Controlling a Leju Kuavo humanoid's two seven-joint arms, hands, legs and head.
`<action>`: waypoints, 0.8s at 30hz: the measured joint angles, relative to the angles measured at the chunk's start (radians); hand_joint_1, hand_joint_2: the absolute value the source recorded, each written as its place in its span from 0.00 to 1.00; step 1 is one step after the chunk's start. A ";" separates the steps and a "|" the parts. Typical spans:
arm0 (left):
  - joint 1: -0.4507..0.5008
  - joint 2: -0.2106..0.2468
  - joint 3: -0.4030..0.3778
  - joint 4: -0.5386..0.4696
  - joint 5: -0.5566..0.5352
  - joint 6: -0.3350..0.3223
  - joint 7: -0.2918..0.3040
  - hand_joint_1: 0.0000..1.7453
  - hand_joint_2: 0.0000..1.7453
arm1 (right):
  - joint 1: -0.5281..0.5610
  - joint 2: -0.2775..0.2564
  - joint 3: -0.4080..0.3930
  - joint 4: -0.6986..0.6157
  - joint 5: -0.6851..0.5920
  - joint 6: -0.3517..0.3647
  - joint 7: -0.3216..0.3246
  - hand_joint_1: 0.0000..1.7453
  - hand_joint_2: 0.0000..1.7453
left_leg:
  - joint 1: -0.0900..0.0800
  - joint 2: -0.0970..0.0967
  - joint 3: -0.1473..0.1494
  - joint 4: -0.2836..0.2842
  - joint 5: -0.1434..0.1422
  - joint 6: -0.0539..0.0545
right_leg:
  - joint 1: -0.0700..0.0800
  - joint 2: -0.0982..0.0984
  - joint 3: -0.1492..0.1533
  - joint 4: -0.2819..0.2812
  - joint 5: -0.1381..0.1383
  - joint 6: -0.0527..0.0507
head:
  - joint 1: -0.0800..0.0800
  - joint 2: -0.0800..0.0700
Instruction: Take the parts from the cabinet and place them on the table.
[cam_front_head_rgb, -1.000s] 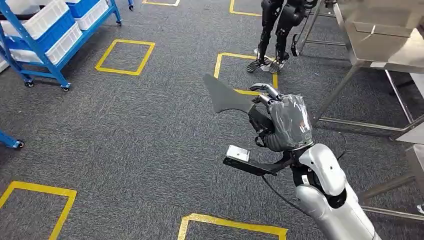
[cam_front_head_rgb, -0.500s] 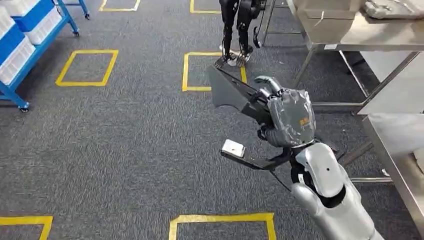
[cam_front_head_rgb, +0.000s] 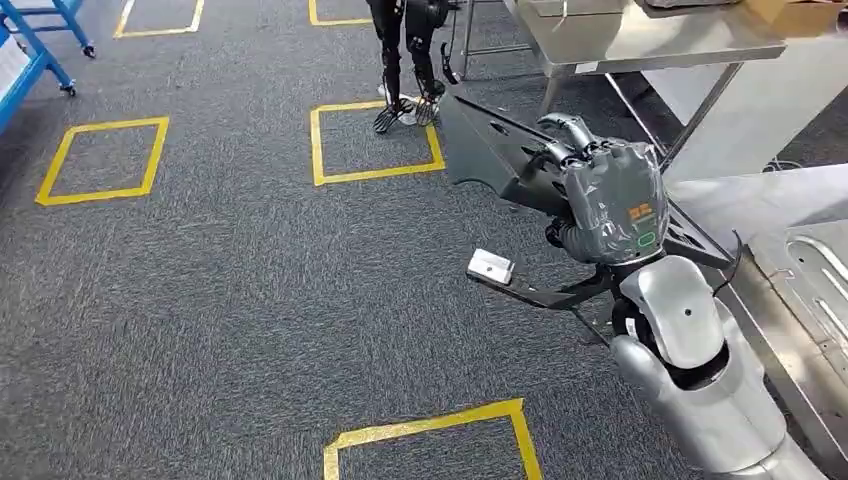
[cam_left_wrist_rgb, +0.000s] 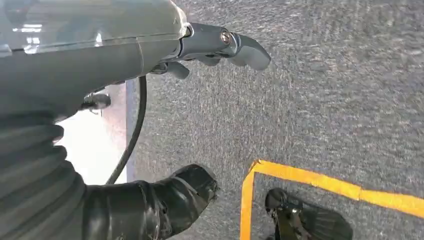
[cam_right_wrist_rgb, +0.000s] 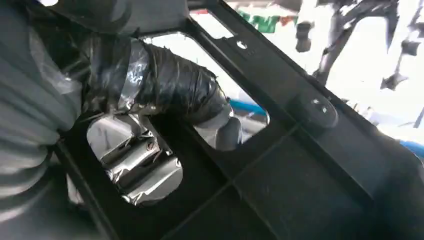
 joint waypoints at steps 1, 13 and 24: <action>-0.003 0.000 0.000 0.000 -0.001 0.000 0.000 0.00 1.00 | -0.011 -0.012 0.000 0.002 0.011 0.002 0.003 1.00 1.00 | -0.002 0.010 0.003 -0.002 0.000 -0.004 | -0.001 0.012 -0.001 -0.005 0.004 -0.006 | 0.000 0.000; 0.009 0.005 0.000 0.000 0.002 -0.003 0.000 0.00 1.00 | -0.073 -0.120 -0.017 0.019 0.073 0.000 0.007 1.00 1.00 | 0.004 -0.115 -0.148 0.307 -0.129 -0.015 | -0.015 0.087 0.002 -0.012 0.013 -0.025 | -0.001 0.000; 0.011 0.007 0.002 0.000 0.000 -0.004 -0.002 0.00 1.00 | -0.106 -0.283 -0.080 0.036 0.099 -0.005 0.008 1.00 1.00 | 0.004 -0.118 -0.029 0.016 0.015 0.032 | -0.027 0.060 -0.138 0.237 -0.099 0.039 | 0.002 0.000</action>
